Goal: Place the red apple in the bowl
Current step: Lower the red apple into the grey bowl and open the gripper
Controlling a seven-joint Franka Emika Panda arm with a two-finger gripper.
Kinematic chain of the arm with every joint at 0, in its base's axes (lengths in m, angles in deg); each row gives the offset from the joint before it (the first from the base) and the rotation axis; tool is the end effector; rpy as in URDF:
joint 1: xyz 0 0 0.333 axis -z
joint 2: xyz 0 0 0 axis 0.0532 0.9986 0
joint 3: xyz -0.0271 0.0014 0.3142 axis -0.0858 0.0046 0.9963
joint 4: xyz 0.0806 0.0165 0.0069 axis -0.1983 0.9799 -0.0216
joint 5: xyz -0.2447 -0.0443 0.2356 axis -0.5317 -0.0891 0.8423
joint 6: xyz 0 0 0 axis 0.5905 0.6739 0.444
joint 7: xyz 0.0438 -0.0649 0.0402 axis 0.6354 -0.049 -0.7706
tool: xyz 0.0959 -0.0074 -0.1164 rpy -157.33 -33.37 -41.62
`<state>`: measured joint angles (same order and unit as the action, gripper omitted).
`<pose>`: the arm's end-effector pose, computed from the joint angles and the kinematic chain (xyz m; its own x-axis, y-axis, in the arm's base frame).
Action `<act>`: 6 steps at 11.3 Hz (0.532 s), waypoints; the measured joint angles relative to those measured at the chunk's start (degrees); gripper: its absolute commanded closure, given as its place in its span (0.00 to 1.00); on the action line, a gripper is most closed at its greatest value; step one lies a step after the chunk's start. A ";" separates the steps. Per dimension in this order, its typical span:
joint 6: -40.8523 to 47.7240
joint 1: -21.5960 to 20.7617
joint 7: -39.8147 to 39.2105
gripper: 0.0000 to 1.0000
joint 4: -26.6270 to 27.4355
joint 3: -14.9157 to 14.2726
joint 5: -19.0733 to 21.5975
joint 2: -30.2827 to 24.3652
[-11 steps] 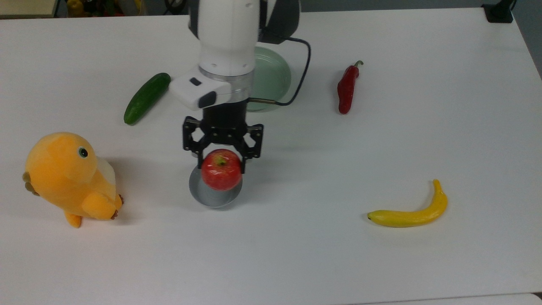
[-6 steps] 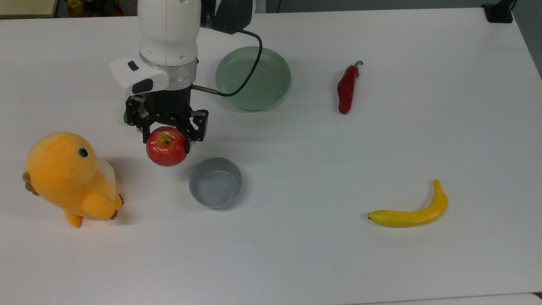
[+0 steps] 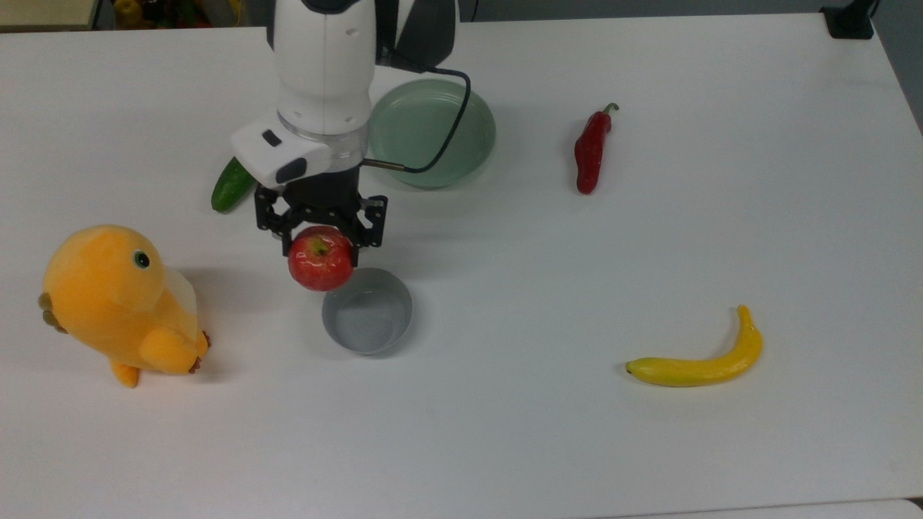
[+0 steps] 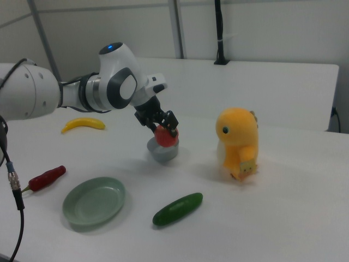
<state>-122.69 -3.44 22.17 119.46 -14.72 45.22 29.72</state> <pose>0.6705 -0.0080 0.3930 0.9530 0.0101 0.3029 -0.0382 -0.9875 0.1532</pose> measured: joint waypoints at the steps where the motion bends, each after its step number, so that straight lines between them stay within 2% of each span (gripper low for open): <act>1: -1.71 -0.68 -0.04 0.77 0.10 0.06 0.00 0.85; 4: -8.70 -2.14 -0.09 0.76 0.07 0.13 0.00 3.64; 5: -10.05 -2.46 -0.27 0.70 0.01 0.15 -0.01 4.57; 6: -10.27 -2.87 -0.37 0.57 -0.03 0.15 -0.02 5.39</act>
<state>-132.96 -6.30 21.81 119.42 -14.57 45.20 35.11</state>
